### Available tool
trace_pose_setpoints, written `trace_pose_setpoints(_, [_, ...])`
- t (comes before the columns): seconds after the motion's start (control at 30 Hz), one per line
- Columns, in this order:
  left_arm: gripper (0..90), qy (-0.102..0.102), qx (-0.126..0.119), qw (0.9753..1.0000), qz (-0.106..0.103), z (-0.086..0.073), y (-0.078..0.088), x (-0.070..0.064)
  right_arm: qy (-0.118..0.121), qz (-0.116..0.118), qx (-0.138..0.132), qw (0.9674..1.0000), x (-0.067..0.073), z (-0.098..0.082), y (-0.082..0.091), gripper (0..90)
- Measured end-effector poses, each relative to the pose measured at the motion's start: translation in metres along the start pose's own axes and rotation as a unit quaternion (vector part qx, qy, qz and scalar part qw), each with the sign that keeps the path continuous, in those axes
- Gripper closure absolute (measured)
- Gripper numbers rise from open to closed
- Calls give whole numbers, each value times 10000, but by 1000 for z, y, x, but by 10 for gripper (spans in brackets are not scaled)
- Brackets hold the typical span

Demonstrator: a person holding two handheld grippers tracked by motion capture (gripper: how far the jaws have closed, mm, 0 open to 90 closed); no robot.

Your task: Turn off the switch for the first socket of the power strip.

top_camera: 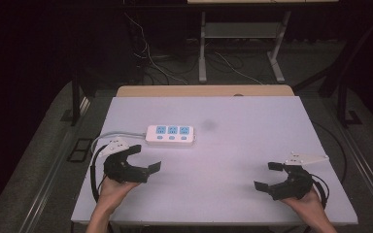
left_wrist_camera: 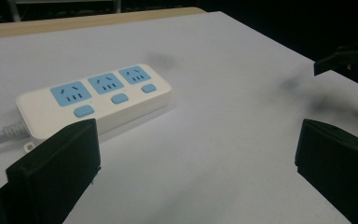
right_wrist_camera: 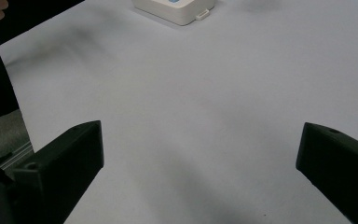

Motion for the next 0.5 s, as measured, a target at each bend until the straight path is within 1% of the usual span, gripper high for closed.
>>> trace_pose_setpoints(0.07, [0,23,-9,10000,-12,-3,0,-1,13,-1,4,10000,0,0,0,5])
trace_pose_setpoints(0.13, [0,-11,9,10000,-20,-8,0,-3,7,1,-2,10000,0,0,0,5])
trace_pose_setpoints(0.3, [0,-11,46,10000,-57,-18,-1,-6,8,8,-25,10000,0,0,0,5])
trace_pose_setpoints(0.5, [0,-40,166,9998,-104,-32,-7,-8,21,22,-29,10000,2,0,0,5])
Point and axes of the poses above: each handheld gripper's, and its own axes: y roughly backward along the jaws, z roughly out of its top, x roughly to its left, the point moved 4 cm from there along -y, roughly forward along the jaws, and after that the axes turned 5 degrees about z, right-handed, at the moved point
